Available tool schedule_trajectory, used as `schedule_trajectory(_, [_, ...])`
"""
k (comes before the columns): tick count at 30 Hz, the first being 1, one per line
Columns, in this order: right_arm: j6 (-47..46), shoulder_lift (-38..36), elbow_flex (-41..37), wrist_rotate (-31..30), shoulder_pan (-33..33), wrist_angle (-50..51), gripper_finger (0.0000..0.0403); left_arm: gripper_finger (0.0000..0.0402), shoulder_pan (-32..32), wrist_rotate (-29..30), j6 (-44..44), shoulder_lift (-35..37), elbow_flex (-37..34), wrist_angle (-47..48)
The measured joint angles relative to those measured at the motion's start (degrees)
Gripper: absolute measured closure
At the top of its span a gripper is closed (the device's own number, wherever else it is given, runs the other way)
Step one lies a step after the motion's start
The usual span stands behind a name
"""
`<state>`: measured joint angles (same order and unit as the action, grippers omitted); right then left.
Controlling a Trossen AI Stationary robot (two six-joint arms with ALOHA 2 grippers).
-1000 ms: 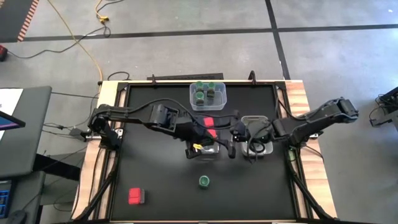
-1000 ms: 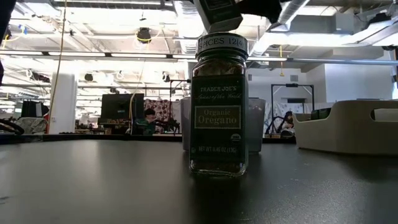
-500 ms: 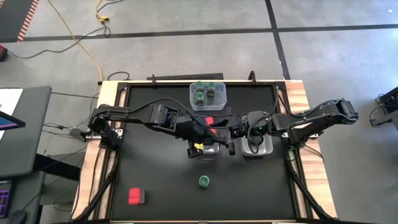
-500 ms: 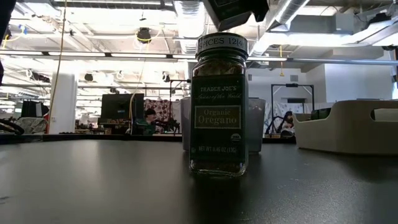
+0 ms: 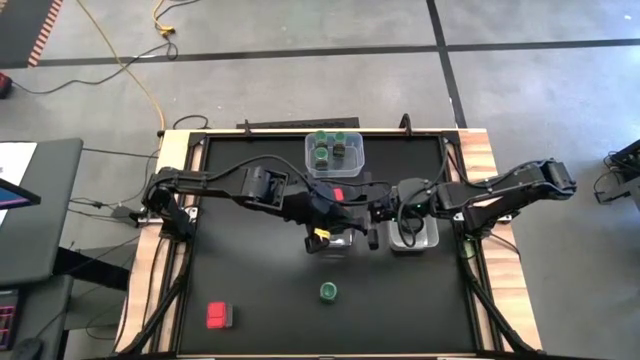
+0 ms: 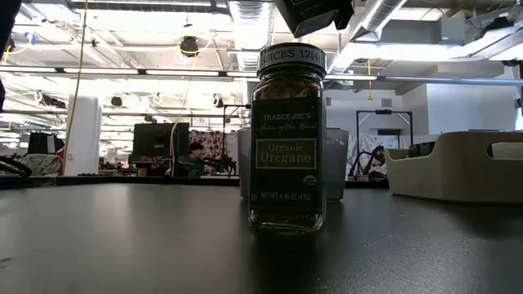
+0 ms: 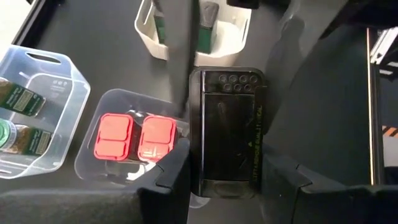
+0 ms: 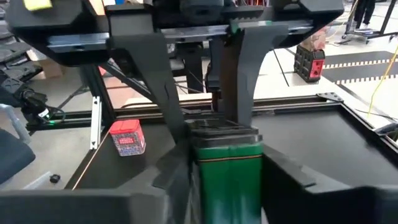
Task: Sort spices by type
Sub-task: Put the black seasoning can into the gray bin
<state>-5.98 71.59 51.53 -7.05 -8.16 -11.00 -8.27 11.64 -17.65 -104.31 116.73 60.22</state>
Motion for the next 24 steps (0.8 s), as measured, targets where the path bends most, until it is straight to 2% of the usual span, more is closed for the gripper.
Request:
schedule_trajectory(6, [-0.06,0.00,0.00,0.74,-0.08,0.03,0.0265,0.0271,-0.04,-0.25,0.48,0.00,0.00,-0.08])
schedule_trajectory(13, [0.04,0.00,0.00,0.58,-0.09,0.06,0.0267,0.0267,-0.35,-0.06,2.16,0.02,0.00,-0.12])
schedule_trajectory(18, [0.04,0.00,0.00,0.07,-0.07,0.20,0.0250,0.0248,-0.35,0.14,0.51,0.02,-0.02,-0.22])
schedule_trajectory(24, [0.37,0.00,0.00,-0.15,-0.07,0.39,0.0261,0.0242,-0.20,0.20,-0.36,0.02,-0.02,-0.42])
